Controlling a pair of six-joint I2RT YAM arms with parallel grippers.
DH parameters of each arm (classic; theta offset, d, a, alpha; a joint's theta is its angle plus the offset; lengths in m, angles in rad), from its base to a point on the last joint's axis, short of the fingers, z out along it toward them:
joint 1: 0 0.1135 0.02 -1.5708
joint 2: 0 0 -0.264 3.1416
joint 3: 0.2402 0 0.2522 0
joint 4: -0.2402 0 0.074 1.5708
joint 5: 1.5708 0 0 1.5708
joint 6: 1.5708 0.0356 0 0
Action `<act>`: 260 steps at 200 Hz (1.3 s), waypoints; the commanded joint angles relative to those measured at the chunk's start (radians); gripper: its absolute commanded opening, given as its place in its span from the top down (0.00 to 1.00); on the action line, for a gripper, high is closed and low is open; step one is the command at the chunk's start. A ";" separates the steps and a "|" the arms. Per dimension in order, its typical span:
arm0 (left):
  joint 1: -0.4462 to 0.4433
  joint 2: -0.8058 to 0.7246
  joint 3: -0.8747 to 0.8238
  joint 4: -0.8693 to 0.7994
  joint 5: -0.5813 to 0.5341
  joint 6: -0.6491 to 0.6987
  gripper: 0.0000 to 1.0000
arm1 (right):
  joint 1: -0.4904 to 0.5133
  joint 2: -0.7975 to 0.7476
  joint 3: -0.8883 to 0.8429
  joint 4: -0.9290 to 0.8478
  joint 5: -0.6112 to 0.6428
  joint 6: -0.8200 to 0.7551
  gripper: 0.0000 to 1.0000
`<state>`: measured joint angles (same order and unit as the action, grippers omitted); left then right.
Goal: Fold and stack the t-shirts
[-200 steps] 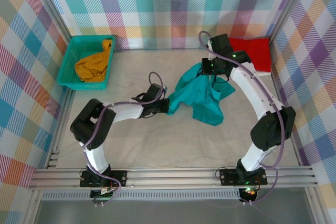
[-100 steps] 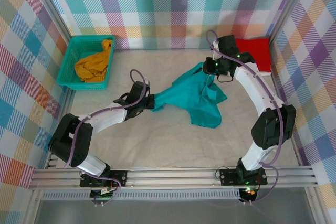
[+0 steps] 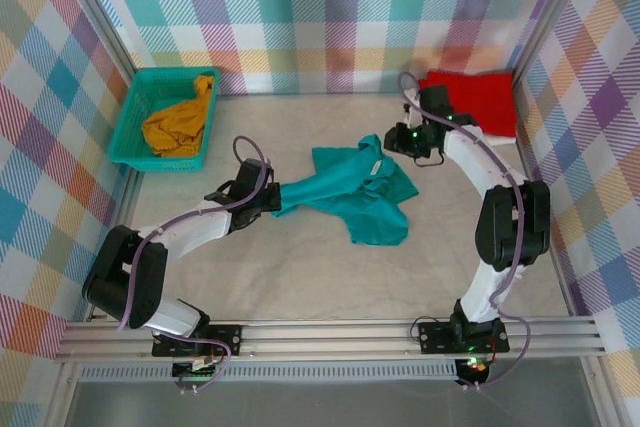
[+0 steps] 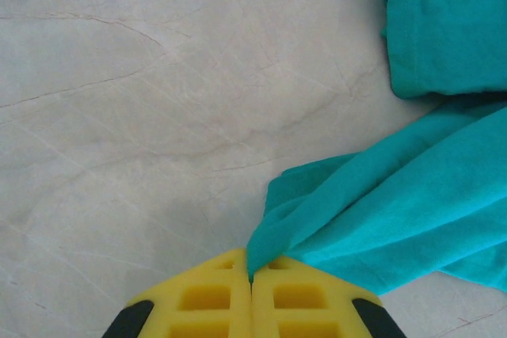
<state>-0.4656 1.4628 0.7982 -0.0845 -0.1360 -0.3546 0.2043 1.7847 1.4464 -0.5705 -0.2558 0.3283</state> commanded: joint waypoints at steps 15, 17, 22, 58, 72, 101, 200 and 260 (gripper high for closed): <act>0.015 -0.013 -0.005 -0.009 -0.006 -0.015 1.00 | 0.033 -0.034 -0.105 0.115 -0.147 0.035 0.60; 0.015 -0.013 -0.005 -0.009 -0.006 -0.014 1.00 | 0.036 -0.033 -0.110 0.122 -0.147 0.035 0.59; 0.015 -0.012 -0.004 -0.009 -0.005 -0.014 1.00 | 0.044 -0.037 -0.121 0.137 -0.143 0.043 0.58; 0.016 0.004 -0.005 0.003 0.003 -0.027 1.00 | 0.054 -0.007 -0.173 0.235 -0.139 0.117 0.60; 0.016 0.008 -0.007 0.008 0.007 -0.035 1.00 | 0.059 0.016 -0.155 0.242 -0.107 0.118 0.63; 0.018 -0.006 -0.005 -0.001 -0.011 -0.039 1.00 | 0.062 0.050 -0.118 0.225 0.002 0.131 0.76; 0.164 -0.138 -0.066 -0.058 -0.004 -0.097 1.00 | -0.019 -0.138 -0.053 0.027 0.244 0.078 1.00; 0.205 -0.306 0.062 -0.219 0.101 0.009 1.00 | -0.056 -0.203 0.110 -0.085 0.229 0.040 1.00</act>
<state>-0.2829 1.2354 0.7425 -0.1925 -0.1024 -0.4225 0.1516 1.6089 1.4536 -0.5896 -0.0151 0.4034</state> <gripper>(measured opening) 0.056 0.059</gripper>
